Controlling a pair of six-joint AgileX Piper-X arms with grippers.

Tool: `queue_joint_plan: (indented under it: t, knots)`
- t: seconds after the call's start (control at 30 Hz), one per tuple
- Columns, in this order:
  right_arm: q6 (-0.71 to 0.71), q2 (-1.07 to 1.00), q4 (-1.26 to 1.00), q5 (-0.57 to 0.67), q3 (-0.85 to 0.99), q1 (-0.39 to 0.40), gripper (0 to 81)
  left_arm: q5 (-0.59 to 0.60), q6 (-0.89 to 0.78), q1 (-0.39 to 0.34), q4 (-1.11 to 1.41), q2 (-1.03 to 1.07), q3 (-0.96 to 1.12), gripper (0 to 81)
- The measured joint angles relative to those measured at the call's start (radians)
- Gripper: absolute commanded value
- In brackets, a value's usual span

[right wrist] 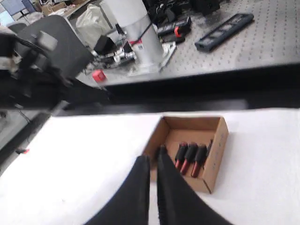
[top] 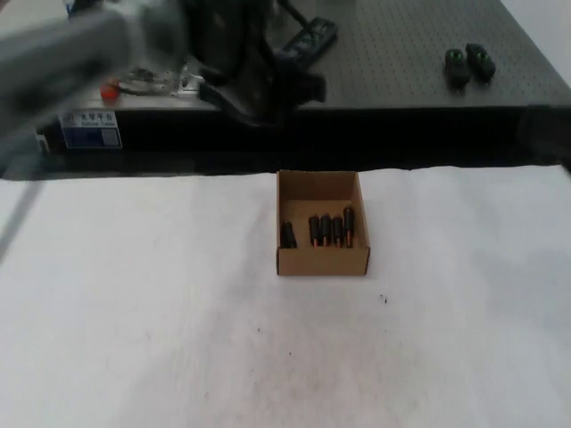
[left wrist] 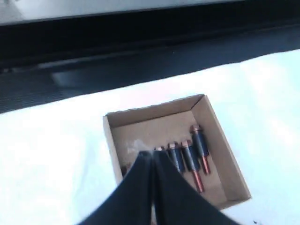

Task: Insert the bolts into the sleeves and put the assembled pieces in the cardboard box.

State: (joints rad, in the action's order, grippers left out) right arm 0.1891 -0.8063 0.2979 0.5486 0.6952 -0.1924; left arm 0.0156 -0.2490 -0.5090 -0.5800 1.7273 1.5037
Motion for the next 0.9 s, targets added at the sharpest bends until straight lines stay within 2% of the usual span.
queue_joint_plan:
  t: [0.03,0.07,0.1,0.23,0.27,0.4,0.43,0.67,0.9]
  knots:
    - [-0.009,0.000,0.034,0.000,0.000,0.000,5.3,-0.004,0.003,0.000,0.004,-0.009,0.000,0.4]
    - [-0.015,0.002,0.065,-0.003,-0.005,0.000,5.3,-0.004,-0.006,0.000,0.087,-0.151,-0.211,0.4]
    - [-0.022,0.007,0.112,-0.015,-0.029,0.000,5.3,-0.006,-0.019,0.000,0.113,-0.207,-0.287,0.4]
    - [-0.036,0.072,0.162,-0.058,-0.146,0.000,5.3,-0.009,-0.053,0.000,0.152,-0.387,-0.469,0.4]
    - [-0.036,0.089,0.162,-0.061,-0.149,0.000,5.3,-0.016,-0.055,0.000,0.163,-0.502,-0.576,0.4]
    - [-0.036,0.156,0.164,-0.091,-0.209,0.000,5.3,-0.016,-0.058,0.000,0.172,-0.728,-0.740,0.4]
    - [-0.036,0.181,0.164,-0.093,-0.224,0.000,5.1,-0.016,-0.058,0.000,0.172,-0.849,-0.812,0.4]
    - [-0.004,0.307,0.199,-0.095,-0.335,0.000,5.0,-0.016,-0.058,0.000,0.174,-1.199,-1.053,0.4]
    - [0.077,0.347,0.306,-0.087,-0.390,0.000,5.0,-0.016,-0.058,0.000,0.159,-1.380,-1.171,0.4]
